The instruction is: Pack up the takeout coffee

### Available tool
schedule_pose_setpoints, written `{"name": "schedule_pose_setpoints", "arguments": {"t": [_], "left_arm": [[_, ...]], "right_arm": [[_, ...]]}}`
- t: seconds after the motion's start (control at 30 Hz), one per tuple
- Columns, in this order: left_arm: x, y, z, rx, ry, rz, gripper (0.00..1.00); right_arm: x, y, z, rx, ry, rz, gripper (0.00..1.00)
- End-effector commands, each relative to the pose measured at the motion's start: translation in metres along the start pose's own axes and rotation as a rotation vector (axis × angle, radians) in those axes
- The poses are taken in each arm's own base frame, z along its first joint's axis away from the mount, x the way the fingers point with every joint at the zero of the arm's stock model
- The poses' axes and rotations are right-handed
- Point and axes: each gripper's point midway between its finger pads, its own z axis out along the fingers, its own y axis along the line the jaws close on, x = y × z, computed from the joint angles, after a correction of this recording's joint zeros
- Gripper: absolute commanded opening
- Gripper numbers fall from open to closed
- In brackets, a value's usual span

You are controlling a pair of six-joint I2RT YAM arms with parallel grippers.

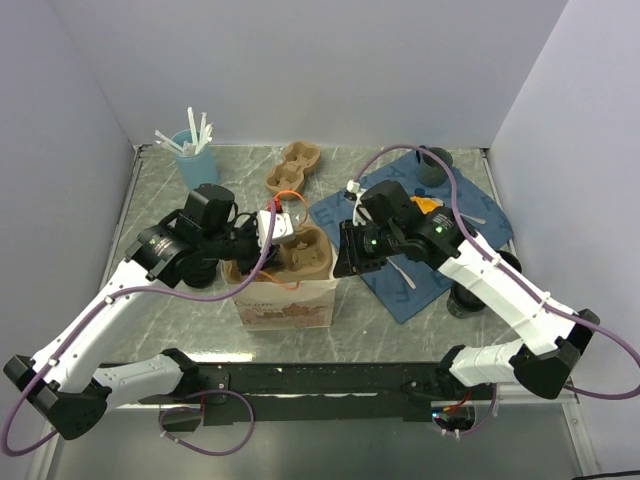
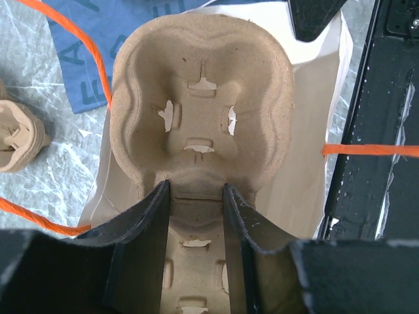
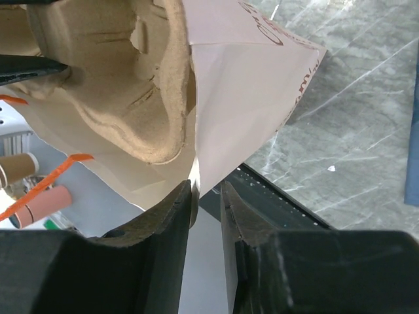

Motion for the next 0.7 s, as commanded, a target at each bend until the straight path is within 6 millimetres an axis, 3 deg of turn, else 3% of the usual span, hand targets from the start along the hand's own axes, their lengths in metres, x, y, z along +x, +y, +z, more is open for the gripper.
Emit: {"name": "schedule_pose_setpoints", "arguments": {"t": [0.0,0.2,0.67], "left_arm": [[0.001,-0.006,-0.003,0.016,-0.013,-0.015,0.25],[-0.003,-0.019,-0.003,0.065,-0.064,-0.015,0.26],[0.028,-0.027,0.015,0.108,-0.004,-0.041,0.25]], "right_arm": [[-0.01,0.008,-0.014,-0.005,-0.04,-0.053,0.32],[-0.021,0.013,-0.012,-0.007,-0.073,0.017,0.32],[-0.022,0.013,-0.012,0.001,-0.079,0.04,0.32]]}}
